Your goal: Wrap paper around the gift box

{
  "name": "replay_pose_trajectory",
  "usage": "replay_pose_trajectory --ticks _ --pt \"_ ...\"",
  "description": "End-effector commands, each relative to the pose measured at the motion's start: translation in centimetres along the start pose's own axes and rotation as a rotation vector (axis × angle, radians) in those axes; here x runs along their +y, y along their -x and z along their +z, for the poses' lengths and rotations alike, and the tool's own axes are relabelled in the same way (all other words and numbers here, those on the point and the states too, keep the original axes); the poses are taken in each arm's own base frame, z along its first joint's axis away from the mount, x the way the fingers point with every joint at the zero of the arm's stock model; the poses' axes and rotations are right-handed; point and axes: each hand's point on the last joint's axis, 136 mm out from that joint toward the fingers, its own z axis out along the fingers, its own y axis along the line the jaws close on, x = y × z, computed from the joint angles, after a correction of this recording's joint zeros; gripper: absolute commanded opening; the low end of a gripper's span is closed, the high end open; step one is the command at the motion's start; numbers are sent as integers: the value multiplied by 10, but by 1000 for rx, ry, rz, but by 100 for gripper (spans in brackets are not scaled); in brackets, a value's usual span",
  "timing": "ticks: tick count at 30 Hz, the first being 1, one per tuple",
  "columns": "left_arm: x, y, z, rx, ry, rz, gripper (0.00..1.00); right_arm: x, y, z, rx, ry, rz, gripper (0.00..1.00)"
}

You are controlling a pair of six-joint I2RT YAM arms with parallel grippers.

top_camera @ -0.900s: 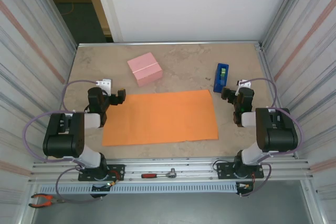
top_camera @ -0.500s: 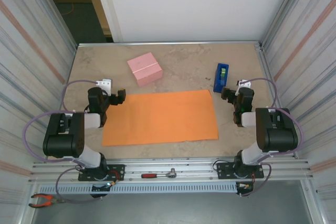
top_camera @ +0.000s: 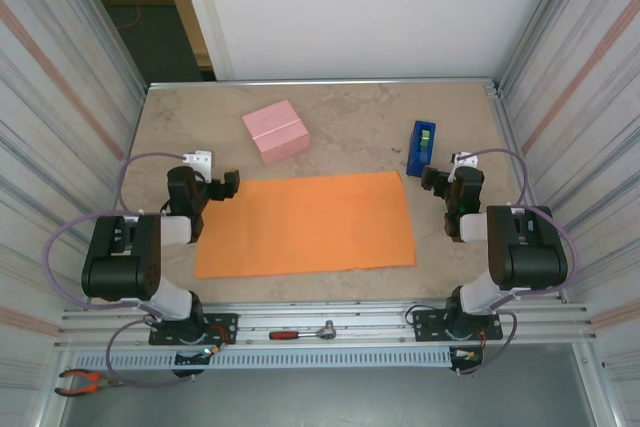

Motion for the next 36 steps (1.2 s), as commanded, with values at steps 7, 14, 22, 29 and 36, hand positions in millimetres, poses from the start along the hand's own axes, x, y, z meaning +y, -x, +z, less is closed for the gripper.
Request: replay_pose_trajectory --ticks 7,14,22,29,36 --pt "-1 4 -3 -26 -1 19 99 -5 17 -7 -48 -64 5 98" --pt "17 33 -16 5 104 -22 99 -7 53 -36 -24 -246 -10 98" --pt "9 82 -6 90 51 -280 99 -25 77 -33 183 -138 574 99" --pt "-36 91 60 271 -176 -560 93 74 124 -17 272 167 365 100" --pt "-71 86 115 400 -249 -568 92 164 116 -8 453 505 345 90"
